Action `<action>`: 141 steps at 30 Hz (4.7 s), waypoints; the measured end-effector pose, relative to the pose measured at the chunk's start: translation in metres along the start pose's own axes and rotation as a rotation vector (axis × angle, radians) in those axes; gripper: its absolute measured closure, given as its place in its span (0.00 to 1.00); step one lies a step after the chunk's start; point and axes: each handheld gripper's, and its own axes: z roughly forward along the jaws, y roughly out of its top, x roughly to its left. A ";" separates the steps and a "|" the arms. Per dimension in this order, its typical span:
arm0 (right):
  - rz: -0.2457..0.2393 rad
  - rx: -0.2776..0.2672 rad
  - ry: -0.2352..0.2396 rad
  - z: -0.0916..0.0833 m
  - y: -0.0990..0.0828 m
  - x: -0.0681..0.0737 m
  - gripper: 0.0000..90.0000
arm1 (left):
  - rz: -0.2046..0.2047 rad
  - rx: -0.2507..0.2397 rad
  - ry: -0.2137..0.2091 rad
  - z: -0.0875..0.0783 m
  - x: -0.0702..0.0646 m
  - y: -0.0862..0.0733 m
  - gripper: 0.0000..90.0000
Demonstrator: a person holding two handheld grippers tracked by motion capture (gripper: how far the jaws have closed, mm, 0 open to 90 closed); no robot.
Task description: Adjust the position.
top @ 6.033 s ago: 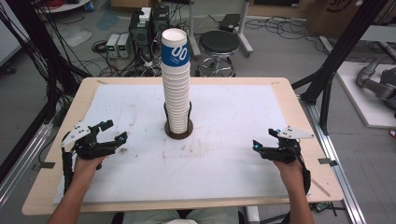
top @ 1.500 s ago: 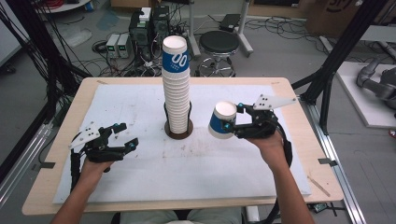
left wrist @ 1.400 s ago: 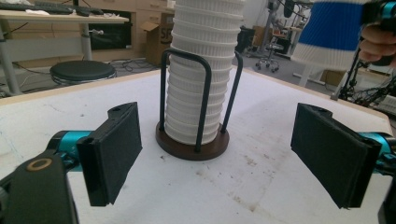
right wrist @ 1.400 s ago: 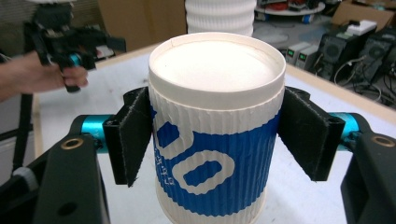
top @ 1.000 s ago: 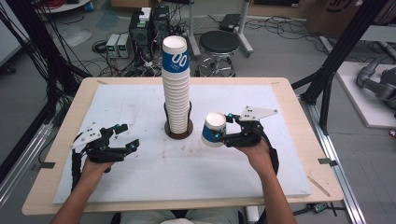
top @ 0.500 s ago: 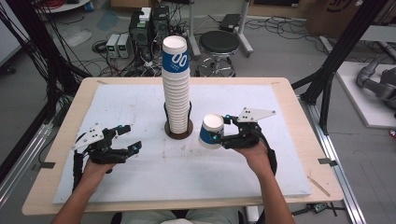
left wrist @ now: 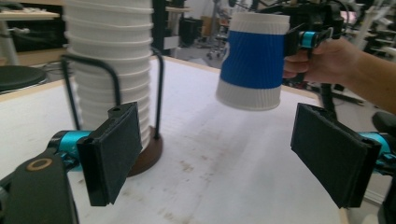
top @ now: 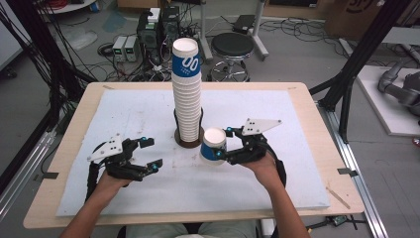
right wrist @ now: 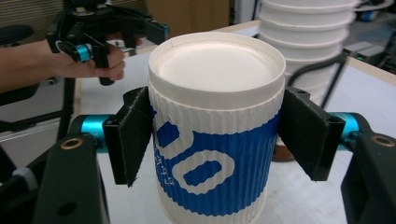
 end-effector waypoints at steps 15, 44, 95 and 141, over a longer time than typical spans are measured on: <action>-0.012 -0.047 0.112 0.018 0.002 0.008 0.33 | 0.038 0.046 -0.142 0.045 -0.013 0.004 0.18; 0.009 -0.076 0.213 0.036 0.000 0.017 0.33 | 0.044 0.096 -0.221 0.075 -0.020 -0.006 0.22; -0.276 0.382 0.229 0.054 0.055 0.020 0.16 | 0.174 0.454 -0.166 0.066 -0.023 0.016 0.33; -0.106 0.171 0.209 0.017 0.004 -0.005 0.35 | 0.039 0.080 -0.168 0.047 -0.006 0.009 0.19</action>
